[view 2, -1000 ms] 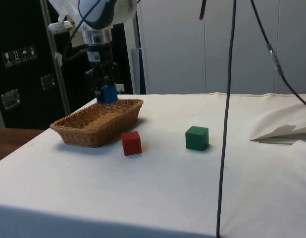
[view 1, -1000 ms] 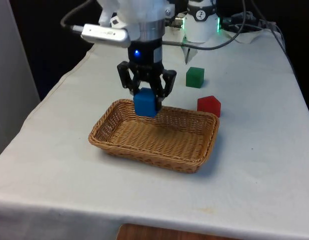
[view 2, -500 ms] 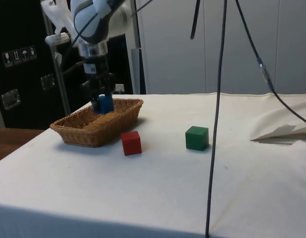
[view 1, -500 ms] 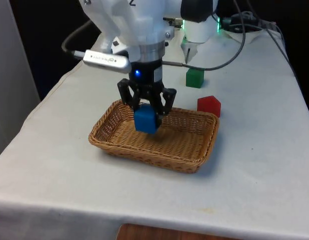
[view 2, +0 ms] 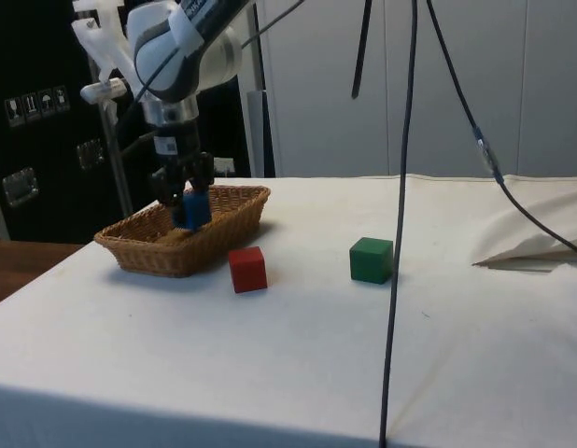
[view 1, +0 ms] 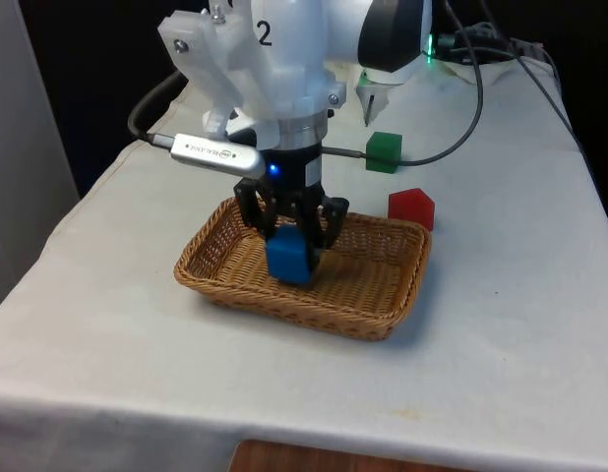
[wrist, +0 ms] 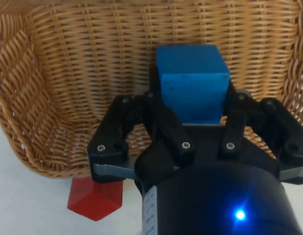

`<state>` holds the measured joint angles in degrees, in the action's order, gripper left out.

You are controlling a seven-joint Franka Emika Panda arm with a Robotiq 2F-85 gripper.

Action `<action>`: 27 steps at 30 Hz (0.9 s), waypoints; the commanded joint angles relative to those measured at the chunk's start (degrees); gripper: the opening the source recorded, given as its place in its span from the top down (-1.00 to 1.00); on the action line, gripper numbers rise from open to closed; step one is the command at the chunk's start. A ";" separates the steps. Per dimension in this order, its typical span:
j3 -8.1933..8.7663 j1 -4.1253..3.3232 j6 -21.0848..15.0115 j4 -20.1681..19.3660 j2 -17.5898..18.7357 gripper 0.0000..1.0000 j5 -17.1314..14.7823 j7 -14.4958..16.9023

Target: Pick up the blue cube and place it into the basket.

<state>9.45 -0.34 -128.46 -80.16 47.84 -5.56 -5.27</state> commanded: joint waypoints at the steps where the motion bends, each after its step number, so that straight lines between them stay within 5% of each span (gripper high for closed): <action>1: -0.06 -0.11 -0.29 0.06 0.23 0.95 -0.11 -0.23; 14: 0.00 -0.34 0.00 0.06 0.46 0.92 0.00 -0.29; 16: 0.00 -0.34 0.00 0.06 0.46 0.66 0.00 -0.29; 24: 0.06 -0.34 0.00 0.06 0.46 -0.91 0.00 -0.23; 27: 0.06 -0.34 0.06 0.06 0.46 -1.00 0.00 -0.23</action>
<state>9.51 -0.69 -128.40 -80.10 48.30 -5.56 -5.50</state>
